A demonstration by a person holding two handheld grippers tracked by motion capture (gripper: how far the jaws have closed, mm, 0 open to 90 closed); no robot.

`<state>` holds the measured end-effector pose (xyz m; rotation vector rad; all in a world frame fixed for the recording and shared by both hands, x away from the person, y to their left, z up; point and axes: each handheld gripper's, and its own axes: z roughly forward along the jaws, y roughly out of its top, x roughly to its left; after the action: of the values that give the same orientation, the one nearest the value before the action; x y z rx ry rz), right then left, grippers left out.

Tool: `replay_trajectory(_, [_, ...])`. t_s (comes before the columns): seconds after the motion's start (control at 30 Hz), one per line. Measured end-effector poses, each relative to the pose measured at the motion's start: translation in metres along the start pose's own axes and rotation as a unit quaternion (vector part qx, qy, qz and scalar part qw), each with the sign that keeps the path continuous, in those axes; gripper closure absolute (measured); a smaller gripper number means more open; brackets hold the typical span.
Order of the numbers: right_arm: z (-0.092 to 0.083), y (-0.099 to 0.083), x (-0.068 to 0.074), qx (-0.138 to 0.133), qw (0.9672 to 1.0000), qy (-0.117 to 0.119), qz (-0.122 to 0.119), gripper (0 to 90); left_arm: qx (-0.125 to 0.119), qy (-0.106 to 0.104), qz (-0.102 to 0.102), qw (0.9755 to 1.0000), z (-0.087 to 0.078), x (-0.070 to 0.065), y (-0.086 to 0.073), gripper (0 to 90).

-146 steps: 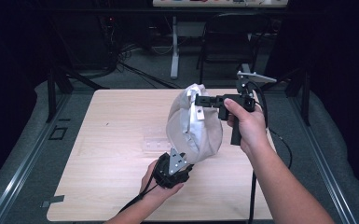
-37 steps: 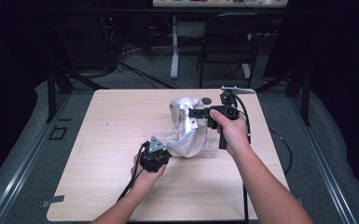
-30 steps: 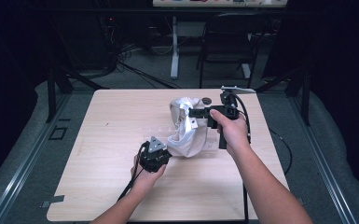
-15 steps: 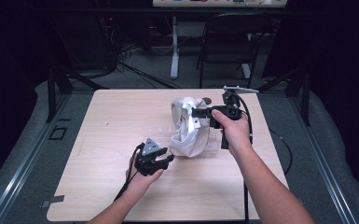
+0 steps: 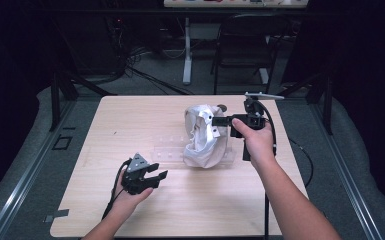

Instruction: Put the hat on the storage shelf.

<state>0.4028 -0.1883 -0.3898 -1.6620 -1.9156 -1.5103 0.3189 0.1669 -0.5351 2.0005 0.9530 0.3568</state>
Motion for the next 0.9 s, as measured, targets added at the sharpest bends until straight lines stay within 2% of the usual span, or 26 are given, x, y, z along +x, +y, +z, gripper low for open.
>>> replay_trajectory(0.13, [-0.011, -0.001, -0.001, -0.013, 0.9999, -0.006, -0.006, 74.1, -0.005, 0.017, -0.023, 0.9996, -0.009, 0.014, -0.008, 53.8])
replay_trajectory(0.23, [-0.020, -0.004, -0.004, -0.015, 0.9993, -0.025, -0.023, 68.3, -0.007, 0.032, -0.033, 0.9989, -0.014, 0.024, -0.012, 53.4])
replay_trajectory(0.4, [-0.034, -0.017, -0.012, -0.028, 0.9962, -0.061, -0.056, 59.2, -0.004, 0.052, -0.041, 0.9978, -0.018, 0.033, -0.014, 53.4])
replay_trajectory(0.5, [-0.041, -0.026, -0.018, -0.035, 0.9944, -0.073, -0.068, 55.6, -0.004, 0.062, -0.049, 0.9968, -0.020, 0.035, -0.013, 53.1])
replay_trajectory(0.63, [-0.045, -0.036, -0.023, -0.040, 0.9924, -0.085, -0.080, 53.9, 0.002, 0.064, -0.053, 0.9965, -0.021, 0.038, -0.015, 52.9])
replay_trajectory(0.8, [-0.051, -0.061, -0.029, -0.036, 0.9857, -0.115, -0.118, 53.3, -0.004, 0.060, -0.057, 0.9966, -0.020, 0.041, -0.018, 52.4])
replay_trajectory(0.9, [-0.053, -0.076, -0.034, -0.043, 0.9833, -0.122, -0.128, 51.8, 0.003, 0.060, -0.059, 0.9965, -0.019, 0.042, -0.020, 52.1])
